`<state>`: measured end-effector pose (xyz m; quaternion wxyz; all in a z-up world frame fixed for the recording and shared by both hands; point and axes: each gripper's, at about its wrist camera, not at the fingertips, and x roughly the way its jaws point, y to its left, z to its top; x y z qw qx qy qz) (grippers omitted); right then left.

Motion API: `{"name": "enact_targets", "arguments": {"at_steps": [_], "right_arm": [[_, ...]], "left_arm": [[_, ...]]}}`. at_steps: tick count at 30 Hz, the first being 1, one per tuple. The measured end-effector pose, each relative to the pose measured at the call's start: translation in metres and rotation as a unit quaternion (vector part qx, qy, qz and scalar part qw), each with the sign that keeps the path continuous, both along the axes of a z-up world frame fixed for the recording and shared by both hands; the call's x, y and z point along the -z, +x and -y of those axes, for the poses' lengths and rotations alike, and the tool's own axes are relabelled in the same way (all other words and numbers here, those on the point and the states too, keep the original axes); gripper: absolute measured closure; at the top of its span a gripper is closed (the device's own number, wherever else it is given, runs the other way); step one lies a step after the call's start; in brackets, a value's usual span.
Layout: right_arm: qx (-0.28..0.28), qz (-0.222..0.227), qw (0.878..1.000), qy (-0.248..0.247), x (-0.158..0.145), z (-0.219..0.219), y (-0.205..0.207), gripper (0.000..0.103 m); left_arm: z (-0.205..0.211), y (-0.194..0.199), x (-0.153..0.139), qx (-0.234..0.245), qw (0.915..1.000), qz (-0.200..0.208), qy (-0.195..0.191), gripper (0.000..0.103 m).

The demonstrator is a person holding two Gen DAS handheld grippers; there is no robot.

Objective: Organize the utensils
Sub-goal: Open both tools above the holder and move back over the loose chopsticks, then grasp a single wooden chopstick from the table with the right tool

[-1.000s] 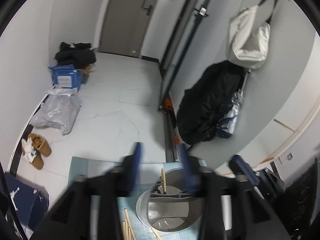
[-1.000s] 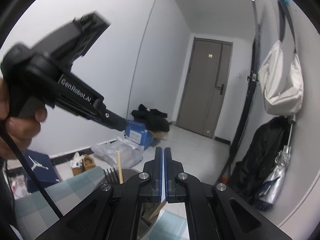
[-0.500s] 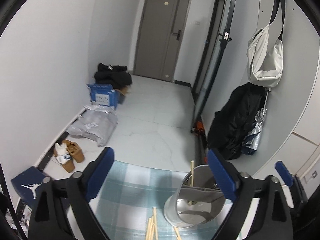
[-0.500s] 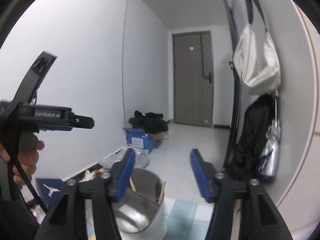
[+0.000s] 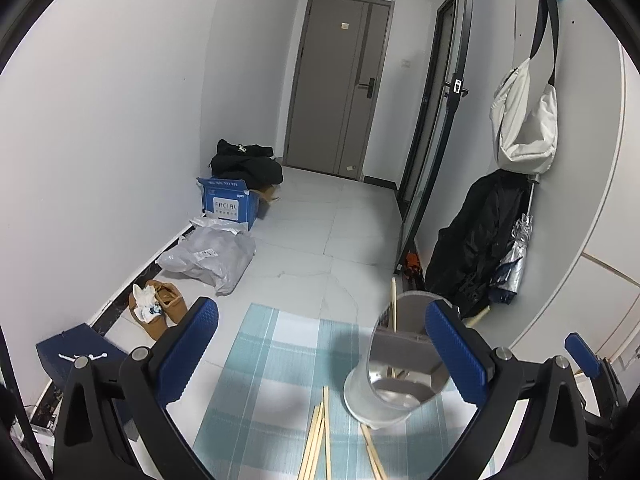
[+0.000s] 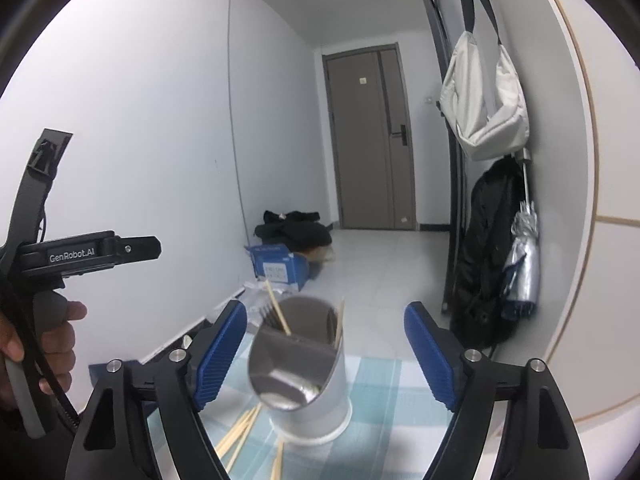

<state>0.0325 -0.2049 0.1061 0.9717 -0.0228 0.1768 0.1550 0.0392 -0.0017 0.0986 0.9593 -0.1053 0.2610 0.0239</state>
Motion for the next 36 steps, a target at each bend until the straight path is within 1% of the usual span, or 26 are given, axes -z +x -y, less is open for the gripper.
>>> {"name": "enact_targets", "arguments": {"at_steps": [4,8,13,17,20,24,26,29,32,36], "right_arm": [[0.001,-0.012,1.0,0.0,0.007,-0.004,-0.011,0.017],[0.001,-0.031,1.0,-0.006,0.017,-0.008,-0.018,0.016],[0.002,-0.06,0.998,-0.012,0.032,-0.009,-0.022,0.016],[0.005,-0.089,0.996,-0.023,0.048,-0.008,-0.022,0.016],[0.011,-0.113,0.993,-0.029,0.064,-0.002,-0.021,0.016],[0.014,-0.149,0.988,-0.042,0.085,0.001,-0.019,0.016],[0.011,-0.17,0.984,-0.046,0.096,0.001,-0.017,0.016],[0.003,-0.201,0.978,-0.054,0.113,-0.001,-0.013,0.017],[-0.002,-0.228,0.971,-0.074,0.13,-0.007,-0.008,0.018],[-0.011,-0.265,0.961,-0.082,0.149,-0.017,0.003,0.029]], "left_arm": [[0.001,-0.011,0.014,-0.002,0.9999,-0.001,0.01,0.001],[0.0,-0.019,0.029,-0.003,0.9999,-0.012,0.002,0.001],[-0.005,-0.022,0.052,-0.004,0.999,-0.04,-0.021,0.001],[-0.008,-0.026,0.071,-0.013,0.9978,-0.062,-0.02,0.001],[-0.012,-0.026,0.09,-0.016,0.9951,-0.093,-0.029,0.001],[-0.013,-0.024,0.11,-0.011,0.992,-0.122,-0.03,0.001],[-0.016,-0.02,0.118,-0.01,0.9887,-0.142,-0.047,0.001],[-0.024,-0.018,0.125,-0.015,0.9858,-0.155,-0.064,0.001],[-0.032,-0.017,0.13,-0.026,0.9823,-0.167,-0.08,0.001],[-0.04,-0.013,0.136,-0.035,0.978,-0.181,-0.098,0.001]]}}
